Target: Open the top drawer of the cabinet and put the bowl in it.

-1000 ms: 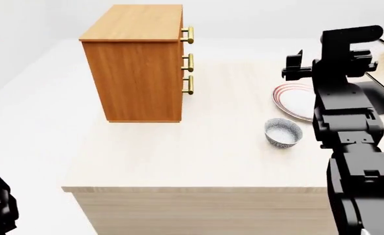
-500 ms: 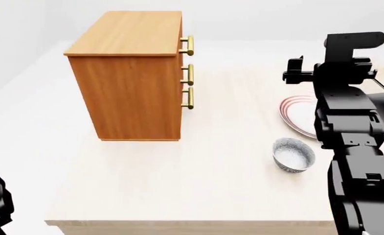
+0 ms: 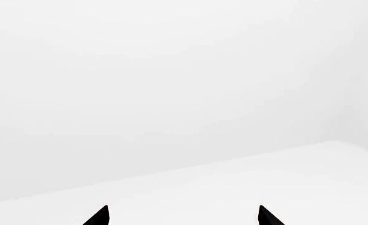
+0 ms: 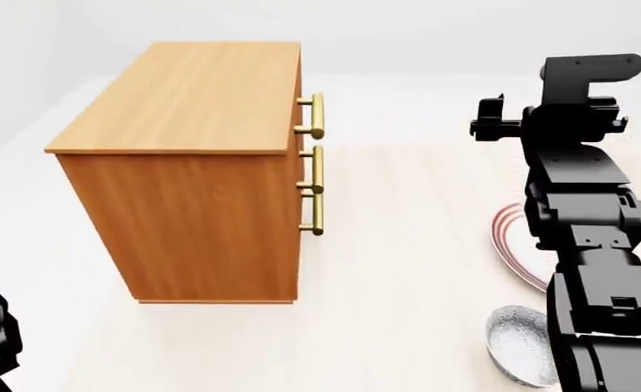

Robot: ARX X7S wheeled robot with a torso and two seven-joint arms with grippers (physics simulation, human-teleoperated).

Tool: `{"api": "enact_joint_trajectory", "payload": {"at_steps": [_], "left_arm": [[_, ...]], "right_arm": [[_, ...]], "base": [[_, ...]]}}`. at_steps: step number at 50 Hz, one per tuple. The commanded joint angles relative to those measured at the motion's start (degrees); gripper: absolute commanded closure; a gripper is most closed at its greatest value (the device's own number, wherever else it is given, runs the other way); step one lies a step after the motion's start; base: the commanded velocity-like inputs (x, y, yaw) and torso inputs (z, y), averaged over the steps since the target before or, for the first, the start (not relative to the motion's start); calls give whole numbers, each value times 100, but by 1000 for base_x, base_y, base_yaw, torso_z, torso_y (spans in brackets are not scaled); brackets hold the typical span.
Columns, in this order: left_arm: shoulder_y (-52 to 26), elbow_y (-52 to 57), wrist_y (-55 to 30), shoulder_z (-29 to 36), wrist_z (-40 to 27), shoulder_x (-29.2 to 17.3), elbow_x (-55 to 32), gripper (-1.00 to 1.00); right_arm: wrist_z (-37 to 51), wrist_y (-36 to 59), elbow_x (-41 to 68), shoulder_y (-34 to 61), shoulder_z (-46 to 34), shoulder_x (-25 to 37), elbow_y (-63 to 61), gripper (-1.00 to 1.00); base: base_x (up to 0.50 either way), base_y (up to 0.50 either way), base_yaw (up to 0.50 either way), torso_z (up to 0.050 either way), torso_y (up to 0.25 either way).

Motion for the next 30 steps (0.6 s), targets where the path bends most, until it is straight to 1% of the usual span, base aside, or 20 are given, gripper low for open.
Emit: {"api": "enact_joint_trajectory", "payload": {"at_steps": [1,28,30], "left_arm": [[2,-3,-4,-15,13,-8,18,-100],[-39,0,11,-23,52,-15,35,-100],[-40,0,13,-27,60,-16,31,-100]], "right_arm": [[1,-44,1,22,-10,-9,73,-100],[14,-65,91,-28,68,40,81,-100],[-221,60,324,-7,216,6,38,-100]], "base": [[500,0,0,0,0],[500,0,0,0,0],[0,0,0,0,0]]}}
